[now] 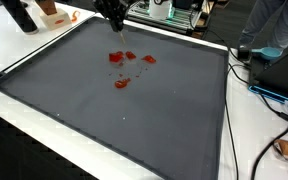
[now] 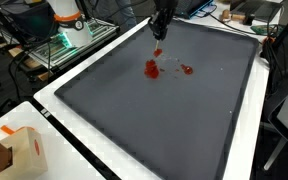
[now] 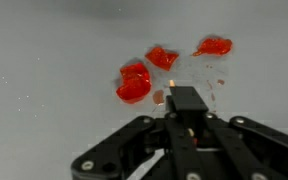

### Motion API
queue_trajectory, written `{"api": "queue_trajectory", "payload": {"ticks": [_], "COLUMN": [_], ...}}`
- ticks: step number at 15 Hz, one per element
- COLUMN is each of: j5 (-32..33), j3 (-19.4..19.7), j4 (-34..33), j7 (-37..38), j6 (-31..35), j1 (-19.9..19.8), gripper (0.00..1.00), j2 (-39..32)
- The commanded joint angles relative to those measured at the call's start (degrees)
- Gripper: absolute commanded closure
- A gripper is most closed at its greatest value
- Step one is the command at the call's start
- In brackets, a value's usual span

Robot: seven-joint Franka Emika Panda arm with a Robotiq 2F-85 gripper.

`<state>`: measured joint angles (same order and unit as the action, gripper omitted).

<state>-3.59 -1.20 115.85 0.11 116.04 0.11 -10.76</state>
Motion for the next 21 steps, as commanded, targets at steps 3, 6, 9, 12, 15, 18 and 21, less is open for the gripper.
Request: {"api": "queue_trajectory", "payload": {"ticks": [3, 6, 9, 12, 15, 18, 21], "j5": [-0.8, -1.1, -0.9, 0.0, 1.1, 1.4, 1.1], "j3": [1.0, 1.2, 1.4, 1.7, 2.0, 2.0, 1.9], "j4": [2.1, 3.2, 4.1, 5.2, 5.8, 6.1, 6.1], "j7": [-2.5, -2.6, -2.5, -1.8, -1.1, -1.1, -1.4], "j6": [4.3, 7.3, 10.3, 14.1, 16.3, 16.6, 16.7], "j1": [-1.5, -1.9, -2.0, -1.9, -1.6, -1.6, -1.7], "gripper": [0.97, 0.97, 0.97, 0.97, 0.97, 0.97, 0.97], "j2": [-2.5, -3.2, -3.6, -3.6, -4.2, -4.9, -5.6]}}
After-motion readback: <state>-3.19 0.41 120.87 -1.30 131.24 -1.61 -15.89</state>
